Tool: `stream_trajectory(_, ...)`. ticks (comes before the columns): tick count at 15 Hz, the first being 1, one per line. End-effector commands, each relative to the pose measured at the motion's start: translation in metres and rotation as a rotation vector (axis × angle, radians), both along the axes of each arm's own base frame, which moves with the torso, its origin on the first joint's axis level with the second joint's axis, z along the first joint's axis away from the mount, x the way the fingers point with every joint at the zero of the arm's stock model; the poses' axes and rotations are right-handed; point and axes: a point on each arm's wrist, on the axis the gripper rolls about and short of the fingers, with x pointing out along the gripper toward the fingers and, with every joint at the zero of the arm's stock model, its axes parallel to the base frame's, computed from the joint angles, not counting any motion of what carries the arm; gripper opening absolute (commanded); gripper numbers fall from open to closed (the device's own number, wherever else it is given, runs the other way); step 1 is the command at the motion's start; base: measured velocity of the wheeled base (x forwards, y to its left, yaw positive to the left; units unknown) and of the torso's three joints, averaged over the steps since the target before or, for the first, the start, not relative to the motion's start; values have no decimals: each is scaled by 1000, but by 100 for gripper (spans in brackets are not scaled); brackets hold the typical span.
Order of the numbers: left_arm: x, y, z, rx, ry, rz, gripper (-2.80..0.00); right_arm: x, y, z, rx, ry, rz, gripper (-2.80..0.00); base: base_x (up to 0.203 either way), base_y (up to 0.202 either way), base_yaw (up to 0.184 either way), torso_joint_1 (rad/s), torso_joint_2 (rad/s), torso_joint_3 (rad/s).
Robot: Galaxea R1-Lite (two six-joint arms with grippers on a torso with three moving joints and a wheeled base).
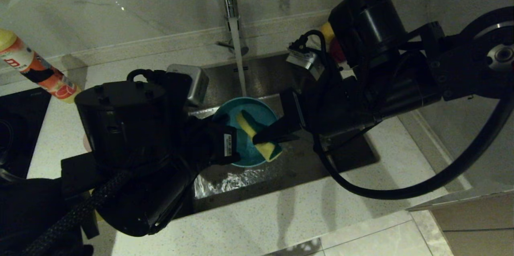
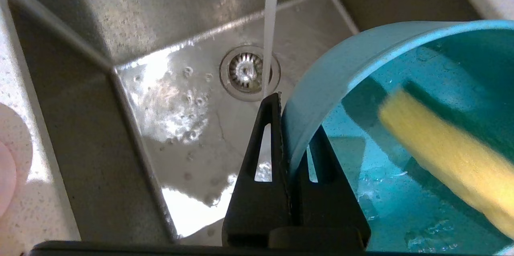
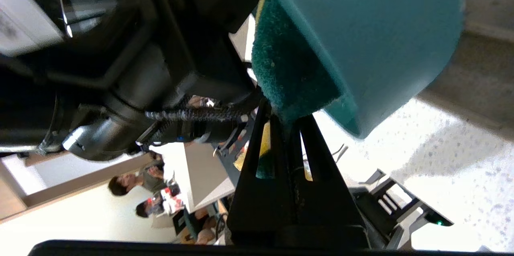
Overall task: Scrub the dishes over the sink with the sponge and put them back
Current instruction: Wipe the bowl
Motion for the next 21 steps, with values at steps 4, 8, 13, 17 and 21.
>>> stream_trajectory(4, -6, 5, -11, 14, 6, -1, -280, 5, 1, 10, 19, -22, -13, -280, 0, 0, 0, 0, 0, 0)
stream_trajectory(8, -7, 7, -13, 19, 10, 0, -280, 7, 0, 16, 31, -37, -20, -280, 0, 0, 0, 0, 0, 0)
stream_trajectory(13, -8, 8, -7, 1, -5, 2, -280, 0, -8, 10, -21, 19, -21, -280, 0, 0, 0, 0, 0, 0)
stream_trajectory(17, -8, 10, -2, -10, -17, 5, -280, -7, -12, 10, -32, 32, -13, -280, 0, 0, 0, 0, 0, 0)
stream_trajectory(21, -7, 8, -1, -23, -27, 3, -280, -8, 1, -1, -58, 57, 16, -280, 0, 0, 0, 0, 0, 0)
